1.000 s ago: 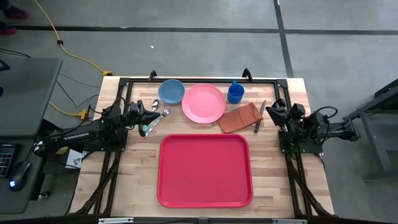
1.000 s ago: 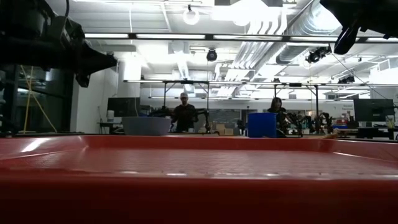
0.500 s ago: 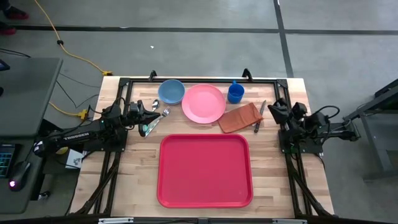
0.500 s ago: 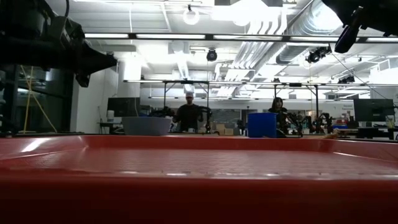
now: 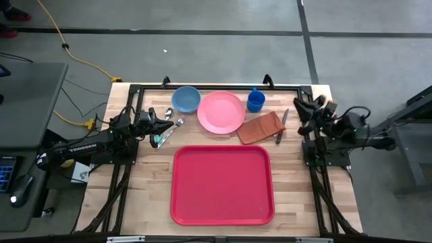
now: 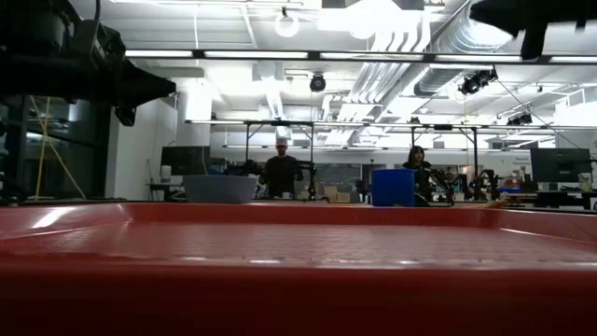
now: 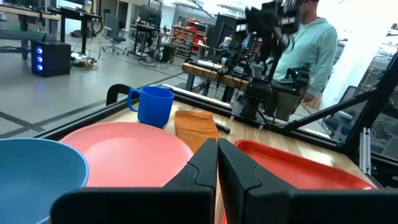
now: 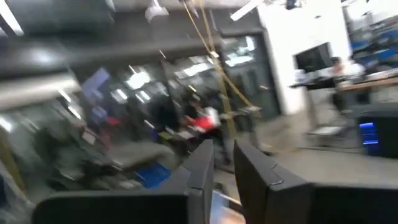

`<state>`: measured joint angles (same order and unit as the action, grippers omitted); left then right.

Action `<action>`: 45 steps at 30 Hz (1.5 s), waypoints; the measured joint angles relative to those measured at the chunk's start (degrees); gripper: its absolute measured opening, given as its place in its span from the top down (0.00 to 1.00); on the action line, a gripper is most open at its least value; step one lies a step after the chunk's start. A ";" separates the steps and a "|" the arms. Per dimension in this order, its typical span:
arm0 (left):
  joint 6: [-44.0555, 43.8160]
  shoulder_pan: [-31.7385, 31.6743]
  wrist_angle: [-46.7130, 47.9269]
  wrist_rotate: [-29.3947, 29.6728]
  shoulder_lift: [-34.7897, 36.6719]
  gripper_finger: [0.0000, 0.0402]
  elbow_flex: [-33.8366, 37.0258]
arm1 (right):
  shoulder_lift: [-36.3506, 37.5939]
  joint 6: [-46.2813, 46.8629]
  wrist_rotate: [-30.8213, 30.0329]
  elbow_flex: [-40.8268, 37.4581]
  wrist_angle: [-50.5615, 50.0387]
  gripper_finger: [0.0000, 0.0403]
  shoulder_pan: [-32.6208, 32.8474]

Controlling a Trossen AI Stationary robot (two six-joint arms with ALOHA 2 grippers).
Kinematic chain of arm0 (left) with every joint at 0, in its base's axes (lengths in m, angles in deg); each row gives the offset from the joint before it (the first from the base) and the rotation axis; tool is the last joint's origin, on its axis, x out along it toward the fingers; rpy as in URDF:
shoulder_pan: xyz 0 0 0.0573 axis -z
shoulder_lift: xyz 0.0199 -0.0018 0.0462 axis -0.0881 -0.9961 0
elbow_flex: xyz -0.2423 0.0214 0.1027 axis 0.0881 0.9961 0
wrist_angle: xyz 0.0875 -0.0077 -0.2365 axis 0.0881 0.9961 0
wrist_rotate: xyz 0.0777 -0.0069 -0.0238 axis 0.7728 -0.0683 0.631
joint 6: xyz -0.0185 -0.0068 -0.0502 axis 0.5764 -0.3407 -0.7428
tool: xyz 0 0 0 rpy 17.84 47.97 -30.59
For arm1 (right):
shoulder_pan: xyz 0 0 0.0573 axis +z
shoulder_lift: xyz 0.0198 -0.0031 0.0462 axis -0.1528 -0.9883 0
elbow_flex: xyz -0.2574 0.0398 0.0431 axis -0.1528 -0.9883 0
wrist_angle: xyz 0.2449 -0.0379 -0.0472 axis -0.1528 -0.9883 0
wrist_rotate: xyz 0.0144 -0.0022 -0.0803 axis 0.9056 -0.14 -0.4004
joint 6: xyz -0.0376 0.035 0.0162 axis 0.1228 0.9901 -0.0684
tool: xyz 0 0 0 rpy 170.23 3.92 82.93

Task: Set up tray
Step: Put the blue mug on the top right of the red tray

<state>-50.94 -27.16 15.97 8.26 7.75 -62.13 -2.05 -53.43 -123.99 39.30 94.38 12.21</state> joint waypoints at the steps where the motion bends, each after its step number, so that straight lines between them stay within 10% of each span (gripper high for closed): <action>1: 0.00 0.00 0.00 0.00 0.00 0.89 0.00 | -2.39 -1.28 -1.23 4.16 -4.44 0.85 0.00; 11: 1.41 0.00 0.42 -0.02 -0.02 0.89 -0.99 | -26.53 -8.49 -13.75 42.58 -36.62 0.70 -0.04; 18: 16.67 -0.02 14.44 0.29 -2.27 0.89 -15.75 | -35.72 -1.74 -15.02 57.55 -51.69 0.64 -0.89; 32: 38.87 -0.02 67.50 15.09 -24.15 0.64 -61.63 | -50.94 4.20 7.38 74.42 -70.66 0.57 -18.79; 45: 38.77 -0.02 76.82 20.11 -27.02 0.35 -66.05 | -74.27 -5.85 23.56 91.72 -89.12 0.49 -31.89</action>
<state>-12.17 -27.18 92.79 28.37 -19.27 -128.18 -76.33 -59.27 -100.43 131.02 5.27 -19.68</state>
